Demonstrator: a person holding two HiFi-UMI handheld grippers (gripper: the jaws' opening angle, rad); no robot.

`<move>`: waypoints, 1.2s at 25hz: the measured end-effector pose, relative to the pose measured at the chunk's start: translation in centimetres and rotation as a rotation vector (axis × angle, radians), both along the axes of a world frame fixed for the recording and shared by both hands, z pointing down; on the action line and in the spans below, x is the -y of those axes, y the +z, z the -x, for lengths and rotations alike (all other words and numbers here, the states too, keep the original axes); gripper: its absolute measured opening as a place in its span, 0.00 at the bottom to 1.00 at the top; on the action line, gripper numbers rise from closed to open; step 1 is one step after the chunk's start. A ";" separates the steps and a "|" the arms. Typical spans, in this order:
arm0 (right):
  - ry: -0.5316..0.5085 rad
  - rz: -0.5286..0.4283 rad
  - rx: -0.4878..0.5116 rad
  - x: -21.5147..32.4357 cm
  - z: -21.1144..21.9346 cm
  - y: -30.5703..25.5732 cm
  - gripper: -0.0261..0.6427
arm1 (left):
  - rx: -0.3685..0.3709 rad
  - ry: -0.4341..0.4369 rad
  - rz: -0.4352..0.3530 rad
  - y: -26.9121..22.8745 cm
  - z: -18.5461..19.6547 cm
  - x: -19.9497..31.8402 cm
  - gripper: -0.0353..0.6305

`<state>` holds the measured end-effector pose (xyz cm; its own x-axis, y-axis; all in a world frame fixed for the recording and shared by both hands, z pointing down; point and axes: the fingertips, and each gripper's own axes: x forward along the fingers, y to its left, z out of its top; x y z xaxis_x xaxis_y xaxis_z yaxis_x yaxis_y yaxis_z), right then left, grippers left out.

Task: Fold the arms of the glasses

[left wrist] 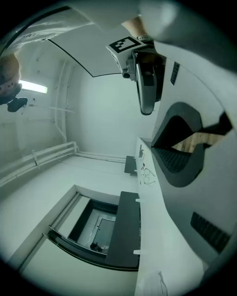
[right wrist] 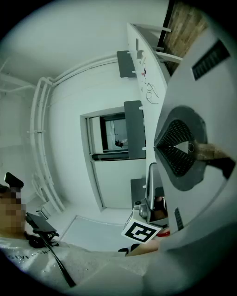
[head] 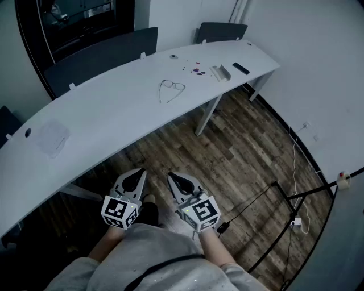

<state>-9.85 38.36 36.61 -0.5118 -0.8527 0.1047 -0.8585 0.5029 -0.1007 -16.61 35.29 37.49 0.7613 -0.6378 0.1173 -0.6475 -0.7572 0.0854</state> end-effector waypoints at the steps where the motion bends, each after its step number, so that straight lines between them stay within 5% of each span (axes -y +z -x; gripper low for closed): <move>1: 0.005 0.006 -0.003 0.2 -0.2 0.1 0.07 | 0.002 0.000 0.002 0.1 -0.1 0.1 0.08; 15: 0.008 0.052 0.001 4.7 -2.5 2.0 0.07 | 0.019 -0.029 0.056 2.4 -1.7 4.8 0.07; 30: 0.002 0.080 0.044 24.2 -7.2 2.7 0.07 | 0.023 -0.008 0.075 2.8 -6.7 24.6 0.07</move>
<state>-2.70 14.16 39.35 -0.5153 -0.8438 0.1499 -0.8536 0.4897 -0.1776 -9.90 10.73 40.25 0.7528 -0.6325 0.1823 -0.6560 -0.7440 0.1271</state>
